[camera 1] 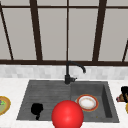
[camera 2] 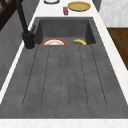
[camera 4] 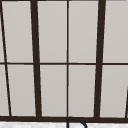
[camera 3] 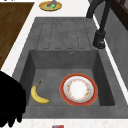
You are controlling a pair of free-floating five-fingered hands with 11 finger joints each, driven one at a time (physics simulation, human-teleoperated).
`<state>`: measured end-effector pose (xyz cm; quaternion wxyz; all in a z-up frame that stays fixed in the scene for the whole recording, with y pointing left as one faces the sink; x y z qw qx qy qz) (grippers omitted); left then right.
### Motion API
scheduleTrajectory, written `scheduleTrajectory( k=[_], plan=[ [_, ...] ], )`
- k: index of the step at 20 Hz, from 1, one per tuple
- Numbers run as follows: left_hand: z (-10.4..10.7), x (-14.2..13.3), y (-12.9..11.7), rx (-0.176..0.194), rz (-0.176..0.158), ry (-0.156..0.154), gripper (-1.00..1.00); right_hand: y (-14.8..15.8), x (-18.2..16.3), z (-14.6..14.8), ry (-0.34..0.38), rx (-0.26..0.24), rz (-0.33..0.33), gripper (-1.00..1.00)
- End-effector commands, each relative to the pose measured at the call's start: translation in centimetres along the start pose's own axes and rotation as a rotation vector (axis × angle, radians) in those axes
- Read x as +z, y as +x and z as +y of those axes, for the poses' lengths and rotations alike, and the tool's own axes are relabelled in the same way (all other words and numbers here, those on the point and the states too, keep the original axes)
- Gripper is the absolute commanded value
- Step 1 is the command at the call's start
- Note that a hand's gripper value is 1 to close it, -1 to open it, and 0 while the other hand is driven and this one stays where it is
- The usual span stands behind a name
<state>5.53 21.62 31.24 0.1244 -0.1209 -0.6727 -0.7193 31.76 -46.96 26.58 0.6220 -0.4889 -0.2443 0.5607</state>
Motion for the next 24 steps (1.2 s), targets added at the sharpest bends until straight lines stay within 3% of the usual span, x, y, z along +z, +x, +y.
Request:
scheduleTrajectory(
  k=[1, 10, 16, 24],
  plan=[
    [0.0, 0.0, 0.0, 0.000, 0.000, 0.000, 0.00, 2.9, 0.6, -1.6, -0.007, -0.002, 0.001, 1.00],
    [0.0, 0.0, 0.0, 0.000, 0.000, 0.000, 0.00, 11.0, -0.7, -2.2, -0.011, 0.003, 0.005, 1.00],
    [0.0, 0.0, 0.0, 0.000, 0.000, 0.000, 0.00, 16.5, -1.8, 0.6, -0.062, -0.017, -0.007, 1.00],
    [0.0, 0.0, 0.0, 0.000, 0.000, 0.000, 0.00, 24.0, -6.1, 4.0, -0.042, -0.029, -0.016, 1.00]
  ],
)
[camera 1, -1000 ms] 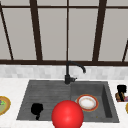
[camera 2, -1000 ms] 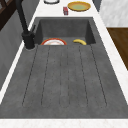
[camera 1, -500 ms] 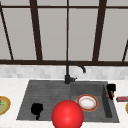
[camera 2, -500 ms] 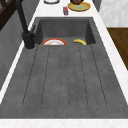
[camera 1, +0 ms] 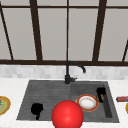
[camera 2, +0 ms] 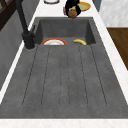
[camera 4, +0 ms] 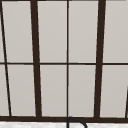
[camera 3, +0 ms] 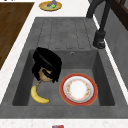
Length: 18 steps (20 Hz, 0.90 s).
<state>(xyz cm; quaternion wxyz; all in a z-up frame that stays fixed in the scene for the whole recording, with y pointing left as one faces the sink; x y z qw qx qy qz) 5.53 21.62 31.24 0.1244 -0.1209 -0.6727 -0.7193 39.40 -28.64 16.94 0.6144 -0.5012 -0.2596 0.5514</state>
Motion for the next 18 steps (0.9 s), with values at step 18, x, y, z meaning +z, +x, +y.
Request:
scheduleTrajectory(
  k=[18],
  plan=[
    [0.0, 0.0, 0.0, 0.000, 0.000, 0.000, 0.00, 9.8, -15.8, 4.4, 0.085, -0.310, -0.128, 1.00]
  ],
)
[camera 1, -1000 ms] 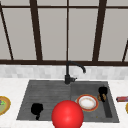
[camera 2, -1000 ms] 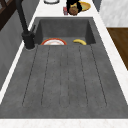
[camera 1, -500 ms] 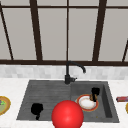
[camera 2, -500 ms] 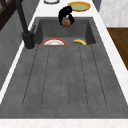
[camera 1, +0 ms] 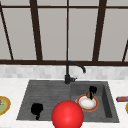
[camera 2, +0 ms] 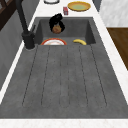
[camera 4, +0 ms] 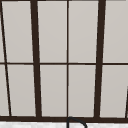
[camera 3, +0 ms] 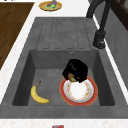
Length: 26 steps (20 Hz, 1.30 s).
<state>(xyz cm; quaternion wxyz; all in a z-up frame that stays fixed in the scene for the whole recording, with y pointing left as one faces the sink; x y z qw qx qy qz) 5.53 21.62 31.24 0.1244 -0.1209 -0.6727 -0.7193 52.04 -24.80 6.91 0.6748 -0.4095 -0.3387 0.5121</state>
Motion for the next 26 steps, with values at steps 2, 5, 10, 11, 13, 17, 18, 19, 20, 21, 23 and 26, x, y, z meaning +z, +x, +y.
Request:
scheduleTrajectory(
  k=[2, 5, 10, 11, 13, 17, 18, 19, 20, 21, 23, 26],
  plan=[
    [0.0, 0.0, 0.0, 0.000, 0.000, 0.000, 0.00, 0.2, -4.0, 1.8, 0.019, -0.085, -0.009, 1.00],
    [0.0, 0.0, 0.0, 0.000, 0.000, 0.000, 0.00, 0.3, -4.6, 3.6, 0.016, -0.103, -0.029, 1.00],
    [0.0, 0.0, 0.0, 0.000, 0.000, 0.000, 0.00, -0.1, -6.4, 7.2, -0.013, -0.084, -0.011, 1.00],
    [0.0, 0.0, 0.0, 0.000, 0.000, 0.000, 0.00, 0.0, -6.4, 8.0, -0.021, -0.077, 0.000, 1.00],
    [0.0, 0.0, 0.0, 0.000, 0.000, 0.000, 0.00, 0.3, -6.8, 9.6, -0.022, -0.077, 0.003, 1.00],
    [0.0, 0.0, 0.0, 0.000, 0.000, 0.000, 0.00, 1.1, -8.0, 12.7, -0.019, -0.070, 0.014, 1.00],
    [0.0, 0.0, 0.0, 0.000, 0.000, 0.000, 0.00, 1.2, -8.4, 13.4, -0.019, -0.064, 0.010, 1.00],
    [0.0, 0.0, 0.0, 0.000, 0.000, 0.000, 0.00, 1.2, -8.7, 14.3, -0.019, -0.061, 0.008, 1.00],
    [0.0, 0.0, 0.0, 0.000, 0.000, 0.000, 0.00, 1.1, -9.1, 15.0, -0.016, -0.060, 0.003, 1.00],
    [0.0, 0.0, 0.0, 0.000, 0.000, 0.000, 0.00, 1.1, -9.5, 14.9, -0.009, -0.051, 0.006, 1.00],
    [0.0, 0.0, 0.0, 0.000, 0.000, 0.000, 0.00, 1.5, -10.3, 14.4, -0.012, -0.048, 0.018, 1.00],
    [0.0, 0.0, 0.0, 0.000, 0.000, 0.000, 0.00, 2.0, -9.5, 13.8, 0.015, -0.030, 0.032, 1.00]
  ],
)
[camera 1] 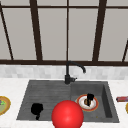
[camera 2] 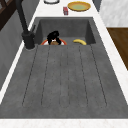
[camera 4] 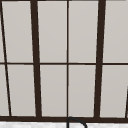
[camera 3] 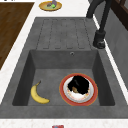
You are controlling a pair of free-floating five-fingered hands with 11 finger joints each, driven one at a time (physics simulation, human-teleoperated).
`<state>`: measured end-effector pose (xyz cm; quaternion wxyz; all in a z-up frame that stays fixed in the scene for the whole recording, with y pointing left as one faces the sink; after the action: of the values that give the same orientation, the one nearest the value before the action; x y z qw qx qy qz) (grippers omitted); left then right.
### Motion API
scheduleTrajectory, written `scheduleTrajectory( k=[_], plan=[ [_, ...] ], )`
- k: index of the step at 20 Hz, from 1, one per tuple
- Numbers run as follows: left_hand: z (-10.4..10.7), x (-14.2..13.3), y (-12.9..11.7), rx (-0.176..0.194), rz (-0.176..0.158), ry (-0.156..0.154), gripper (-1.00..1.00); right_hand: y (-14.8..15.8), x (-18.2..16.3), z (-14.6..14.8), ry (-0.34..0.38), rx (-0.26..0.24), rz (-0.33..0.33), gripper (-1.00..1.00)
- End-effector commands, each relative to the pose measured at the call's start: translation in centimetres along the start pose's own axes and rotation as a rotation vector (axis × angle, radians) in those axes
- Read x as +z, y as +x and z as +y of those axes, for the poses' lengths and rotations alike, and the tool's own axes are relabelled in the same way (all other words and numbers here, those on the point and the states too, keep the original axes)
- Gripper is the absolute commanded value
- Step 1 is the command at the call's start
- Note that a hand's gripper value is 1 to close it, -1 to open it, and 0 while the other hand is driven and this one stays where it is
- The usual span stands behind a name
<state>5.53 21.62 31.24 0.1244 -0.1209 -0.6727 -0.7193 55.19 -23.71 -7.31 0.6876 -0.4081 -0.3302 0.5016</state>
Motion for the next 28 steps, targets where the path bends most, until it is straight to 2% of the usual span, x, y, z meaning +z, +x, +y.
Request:
scheduleTrajectory(
  k=[1, 3, 4, 7, 9, 11, 13, 15, 16, 20, 26, 28],
  plan=[
    [0.0, 0.0, 0.0, 0.000, 0.000, 0.000, 0.00, 0.4, 0.1, 1.3, 0.002, -0.010, 0.021, 1.00],
    [0.0, 0.0, 0.0, 0.000, 0.000, 0.000, 0.00, 0.1, 0.3, 0.0, 0.000, -0.003, -0.001, 1.00],
    [0.0, 0.0, 0.0, 0.000, 0.000, 0.000, 0.00, 0.0, 0.5, 0.1, -0.001, 0.000, 0.004, -1.00],
    [0.0, 0.0, 0.0, 0.000, 0.000, 0.000, 0.00, 0.0, 0.5, 0.0, 0.004, -0.003, 0.002, -1.00],
    [0.0, 0.0, 0.0, 0.000, 0.000, 0.000, 0.00, -0.2, 1.8, -0.8, -0.034, -0.001, -0.023, -1.00],
    [0.0, 0.0, 0.0, 0.000, 0.000, 0.000, 0.00, 0.0, 2.0, -2.3, -0.019, 0.001, -0.019, -1.00],
    [0.0, 0.0, 0.0, 0.000, 0.000, 0.000, 0.00, -0.2, 3.3, -2.8, -0.060, -0.011, -0.042, -1.00],
    [0.0, 0.0, 0.0, 0.000, 0.000, 0.000, 0.00, -0.3, 3.7, -2.8, -0.065, -0.028, -0.071, -1.00],
    [0.0, 0.0, 0.0, 0.000, 0.000, 0.000, 0.00, -0.4, 4.6, -3.1, -0.105, -0.036, -0.051, -1.00],
    [0.0, 0.0, 0.0, 0.000, 0.000, 0.000, 0.00, -0.5, 6.0, -3.8, -0.182, -0.050, -0.074, -1.00],
    [0.0, 0.0, 0.0, 0.000, 0.000, 0.000, 0.00, -0.2, 9.5, -5.2, -0.215, -0.076, -0.077, -1.00],
    [0.0, 0.0, 0.0, 0.000, 0.000, 0.000, 0.00, 0.3, 9.8, -5.3, -0.261, -0.099, -0.087, -1.00]
  ],
)
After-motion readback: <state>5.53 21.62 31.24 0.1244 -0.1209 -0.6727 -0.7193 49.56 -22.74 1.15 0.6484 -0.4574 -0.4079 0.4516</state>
